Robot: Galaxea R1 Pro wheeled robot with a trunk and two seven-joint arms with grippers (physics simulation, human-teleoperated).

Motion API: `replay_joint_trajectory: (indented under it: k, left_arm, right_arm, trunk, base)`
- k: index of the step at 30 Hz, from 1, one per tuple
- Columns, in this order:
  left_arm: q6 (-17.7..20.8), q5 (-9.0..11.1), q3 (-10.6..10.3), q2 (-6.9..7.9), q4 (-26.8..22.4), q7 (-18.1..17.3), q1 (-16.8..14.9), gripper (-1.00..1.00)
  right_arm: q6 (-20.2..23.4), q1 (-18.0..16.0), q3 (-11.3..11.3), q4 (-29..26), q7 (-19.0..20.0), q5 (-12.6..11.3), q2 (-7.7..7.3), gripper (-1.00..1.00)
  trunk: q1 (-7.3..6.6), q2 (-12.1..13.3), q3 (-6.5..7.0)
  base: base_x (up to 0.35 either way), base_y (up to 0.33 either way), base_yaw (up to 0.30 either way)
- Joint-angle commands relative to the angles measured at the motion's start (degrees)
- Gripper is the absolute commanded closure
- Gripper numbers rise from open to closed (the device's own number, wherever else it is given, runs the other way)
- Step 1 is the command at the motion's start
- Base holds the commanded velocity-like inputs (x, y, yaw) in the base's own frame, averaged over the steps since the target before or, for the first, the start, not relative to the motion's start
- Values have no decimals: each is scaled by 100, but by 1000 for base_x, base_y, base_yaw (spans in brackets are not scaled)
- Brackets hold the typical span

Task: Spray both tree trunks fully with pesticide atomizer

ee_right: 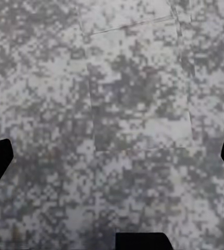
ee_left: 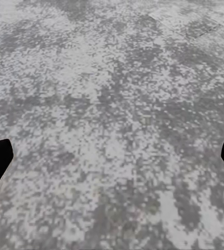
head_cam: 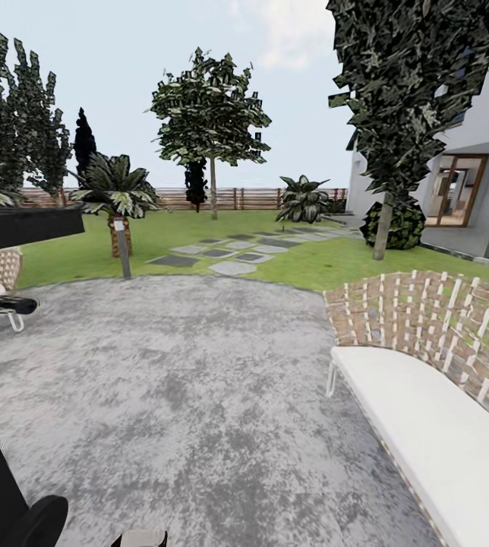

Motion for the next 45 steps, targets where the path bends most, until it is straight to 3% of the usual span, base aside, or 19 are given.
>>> replay_joint_trajectory:
  k: [1, 45]
  left_arm:
    - [0, 0, -2, -1, 0, 0, 0, -100]
    - [0, 0, -6, -2, 0, 0, 0, -100]
  right_arm:
    - [0, 0, 0, 1, 0, 0, 0, -100]
    - [3, 0, -9, 0, -25, 0, 9, -100]
  trunk:
    - [0, 0, 0]
    - [0, 0, -54]
  base:
    - [337, 0, 0]
    - [337, 0, 24]
